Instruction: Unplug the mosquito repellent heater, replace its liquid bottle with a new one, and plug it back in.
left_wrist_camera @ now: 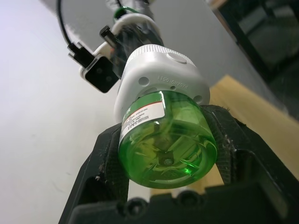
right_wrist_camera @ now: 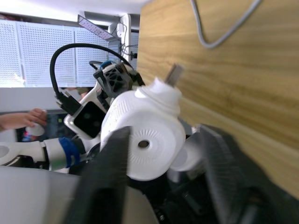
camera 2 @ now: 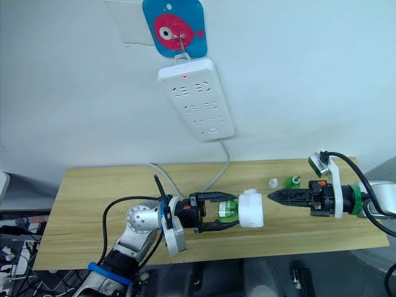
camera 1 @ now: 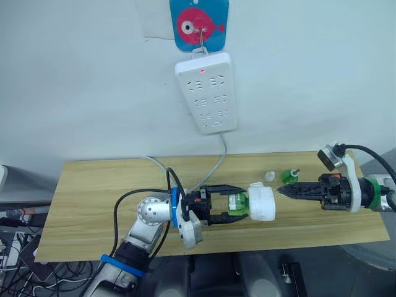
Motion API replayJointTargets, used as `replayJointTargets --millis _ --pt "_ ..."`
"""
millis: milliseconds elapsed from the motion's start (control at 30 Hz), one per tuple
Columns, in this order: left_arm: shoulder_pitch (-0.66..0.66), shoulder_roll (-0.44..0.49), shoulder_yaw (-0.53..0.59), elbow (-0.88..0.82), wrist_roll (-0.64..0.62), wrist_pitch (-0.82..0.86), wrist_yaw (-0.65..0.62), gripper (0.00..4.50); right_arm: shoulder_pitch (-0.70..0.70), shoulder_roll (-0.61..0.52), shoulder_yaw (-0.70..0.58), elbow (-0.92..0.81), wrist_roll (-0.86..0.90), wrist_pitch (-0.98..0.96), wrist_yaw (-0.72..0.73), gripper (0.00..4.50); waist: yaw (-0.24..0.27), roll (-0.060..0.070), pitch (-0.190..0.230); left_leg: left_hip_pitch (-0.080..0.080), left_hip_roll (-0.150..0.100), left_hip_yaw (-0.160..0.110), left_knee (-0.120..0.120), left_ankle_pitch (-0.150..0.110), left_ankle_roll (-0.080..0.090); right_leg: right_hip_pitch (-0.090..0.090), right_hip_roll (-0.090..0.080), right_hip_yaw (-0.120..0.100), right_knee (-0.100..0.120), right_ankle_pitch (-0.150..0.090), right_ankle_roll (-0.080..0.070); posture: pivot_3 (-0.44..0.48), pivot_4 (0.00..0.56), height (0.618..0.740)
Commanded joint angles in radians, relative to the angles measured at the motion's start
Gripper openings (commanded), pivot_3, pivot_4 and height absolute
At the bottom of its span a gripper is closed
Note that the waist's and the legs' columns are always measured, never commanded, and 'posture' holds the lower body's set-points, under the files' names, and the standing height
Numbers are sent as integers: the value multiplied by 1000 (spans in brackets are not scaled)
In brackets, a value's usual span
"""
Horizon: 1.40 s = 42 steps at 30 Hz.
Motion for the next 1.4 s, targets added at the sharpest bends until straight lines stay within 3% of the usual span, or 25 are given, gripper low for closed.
replayJointTargets --millis 33,100,267,900,1000,1100,1400 --pt "-42 9 -1 57 61 -111 61 2272 36 -16 15 -11 30 15 31 3808 1 0 0 0 0 0 0 0 0 0 0 0 0 0 0 -130 323 740" --pt "-63 17 -3 84 83 -149 91 2272 52 -20 21 -18 30 14 40 4491 0 0 0 0 0 -1 0 0 0 0 0 -1 0 0 0 -130 323 740" --pt "-116 30 9 127 174 -250 190 2272 68 39 34 -30 30 -12 55 4491 -1 0 0 0 0 -1 0 0 0 0 0 -1 0 0 0 -111 317 740" --pt "-152 55 -67 147 240 -230 339 2272 29 229 14 -70 30 -75 -115 4491 -1 0 0 0 0 -2 0 0 0 0 0 0 0 0 0 -113 319 740" --pt "-155 61 -73 151 244 -231 349 2272 31 235 4 -64 30 -68 -104 3934 -1 0 0 0 0 -2 0 0 0 0 0 0 0 0 0 -115 320 740" --pt "-154 70 -82 149 243 -231 360 2272 34 233 -1 -59 30 -65 -104 3068 -1 0 0 0 0 -2 0 0 0 0 0 0 0 0 0 -114 321 740" --pt "-145 90 -126 125 203 -195 361 2272 20 270 -14 -50 30 -76 -138 2997 -1 0 0 0 0 -2 0 0 0 0 0 1 0 0 0 -115 323 740"
